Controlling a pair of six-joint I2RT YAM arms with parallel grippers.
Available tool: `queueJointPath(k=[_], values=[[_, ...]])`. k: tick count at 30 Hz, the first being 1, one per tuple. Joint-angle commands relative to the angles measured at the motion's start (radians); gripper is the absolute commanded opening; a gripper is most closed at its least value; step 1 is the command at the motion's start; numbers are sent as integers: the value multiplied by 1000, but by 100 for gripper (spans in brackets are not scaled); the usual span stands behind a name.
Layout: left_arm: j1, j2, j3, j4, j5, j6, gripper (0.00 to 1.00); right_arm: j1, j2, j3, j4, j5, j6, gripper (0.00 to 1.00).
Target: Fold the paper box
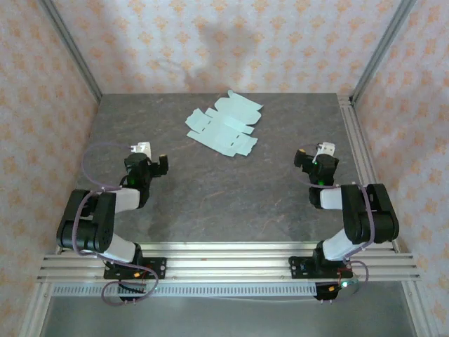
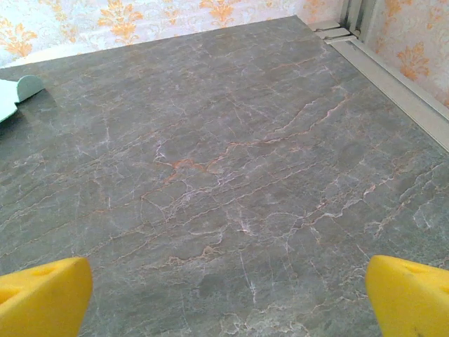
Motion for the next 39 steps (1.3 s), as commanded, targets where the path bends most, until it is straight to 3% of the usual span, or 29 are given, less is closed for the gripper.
queueJointPath(k=[1, 27, 34, 39], values=[[-7, -1, 18, 33, -19, 17, 100, 1, 9, -13, 39, -8, 9, 99], [-14, -20, 22, 18, -27, 23, 100, 0, -8, -26, 52, 24, 24, 99], [-106, -196, 127, -272, -85, 80, 100, 21, -209, 91, -299, 24, 4, 99], [-170, -306, 181, -419, -87, -1, 100, 100, -247, 274, -576, -1, 71, 98]])
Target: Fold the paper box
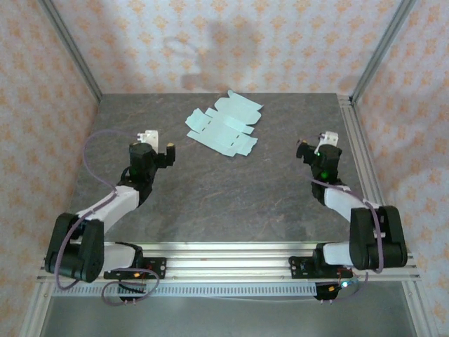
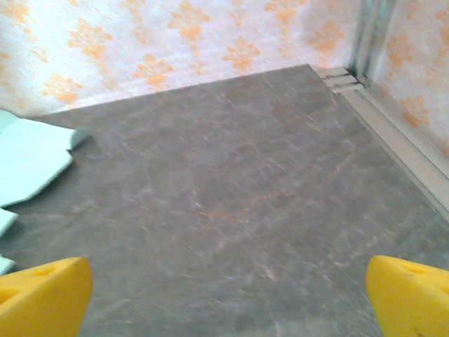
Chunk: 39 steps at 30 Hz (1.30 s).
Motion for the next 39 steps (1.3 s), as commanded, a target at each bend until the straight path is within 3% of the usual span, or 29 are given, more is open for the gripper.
queueJointPath(k=[1, 10, 18, 24, 39], values=[[-29, -71, 24, -132, -24, -74, 100, 62, -1, 139, -254, -20, 83, 98], [-89, -204, -19, -210, 42, -160, 100, 199, 236, 421, -434, -194, 468, 90], [-92, -263, -77, -240, 43, -169, 100, 215, 469, 569, -473, -365, 589, 51], [-94, -280, -89, -256, 36, -170, 100, 215, 588, 615, -467, -394, 607, 39], [-94, -300, -88, -296, 22, -172, 100, 217, 758, 702, -395, -541, 667, 32]])
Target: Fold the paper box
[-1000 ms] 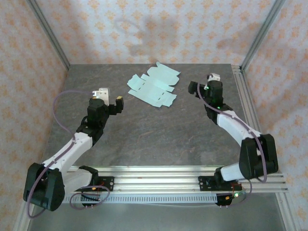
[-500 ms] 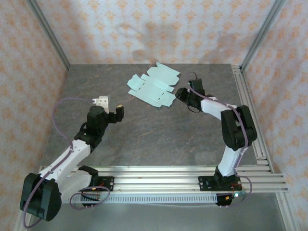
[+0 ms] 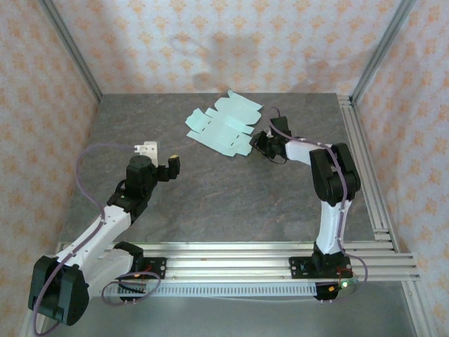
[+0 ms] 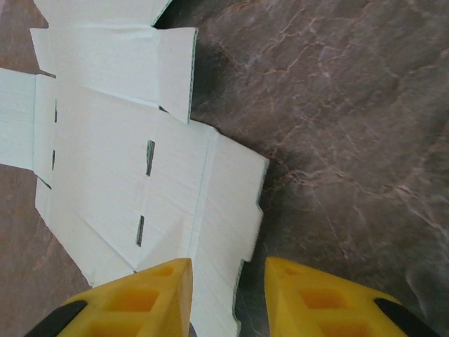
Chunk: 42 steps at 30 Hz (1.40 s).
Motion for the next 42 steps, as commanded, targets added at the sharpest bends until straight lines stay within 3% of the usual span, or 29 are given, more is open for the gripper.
queueJointPath(k=[1, 5, 10, 14, 16, 18, 25, 32, 37, 40, 41, 42], values=[[-8, -25, -9, -26, -14, -16, 100, 3, 37, 34, 39, -42, 31, 31], [-8, -25, -6, -37, -11, -17, 100, 3, 66, 39, 90, -70, 69, 27], [-8, -30, -7, -44, -10, -24, 100, 4, 76, 35, 139, -84, 103, 12], [-8, -40, -9, -53, -11, -28, 100, 2, 57, 30, 127, -82, 75, 0], [-8, -47, -9, -57, -9, -28, 100, -1, 39, 31, 95, -83, 22, 0], [-9, -57, -9, -64, -10, -27, 100, -5, 22, 43, 41, -134, -112, 0], [-9, -40, 31, -109, 42, -11, 100, -48, 27, 216, -483, -432, -661, 0], [-8, 23, 77, -116, 142, -18, 100, -52, 93, 429, -1091, -472, -1282, 0], [-8, 88, 125, -145, 227, -5, 100, -48, 174, 583, -1347, -385, -1476, 0], [-10, 136, 164, -169, 285, 17, 100, -47, 199, 644, -1383, -331, -1503, 0], [-15, 153, 176, -180, 288, 26, 100, -47, 197, 649, -1363, -310, -1489, 6], [-17, 172, 190, -192, 286, 28, 100, -47, 191, 651, -1340, -298, -1465, 19]])
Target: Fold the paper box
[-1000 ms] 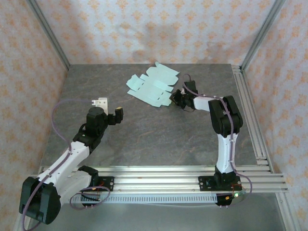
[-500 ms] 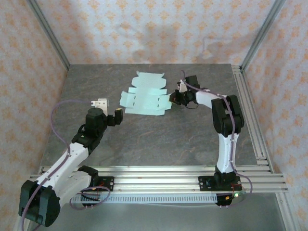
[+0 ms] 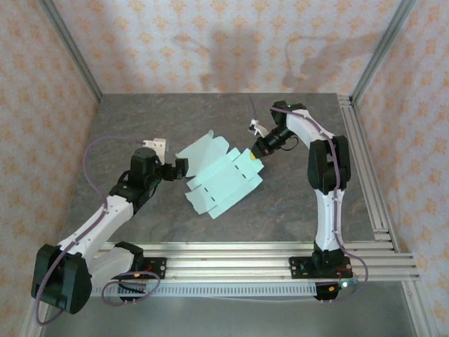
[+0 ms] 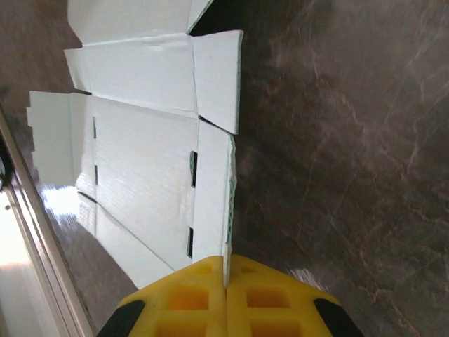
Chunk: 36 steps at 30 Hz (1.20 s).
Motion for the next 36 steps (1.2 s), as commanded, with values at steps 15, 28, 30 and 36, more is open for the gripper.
queueJointPath(k=[15, 28, 30, 36], values=[[-28, 501, 360, -75, 225, -223, 100, 11, -561, -642, 772, 253, 675, 77], [-32, 805, 545, -128, 246, -387, 65, 309, -827, -1101, 1116, 303, 1083, 76], [-32, 797, 522, -133, 242, -392, 65, 322, -819, -1133, 1145, 300, 1115, 76], [-33, 698, 358, -98, 208, -444, 66, 303, -748, -1137, 1147, 355, 1064, 76]])
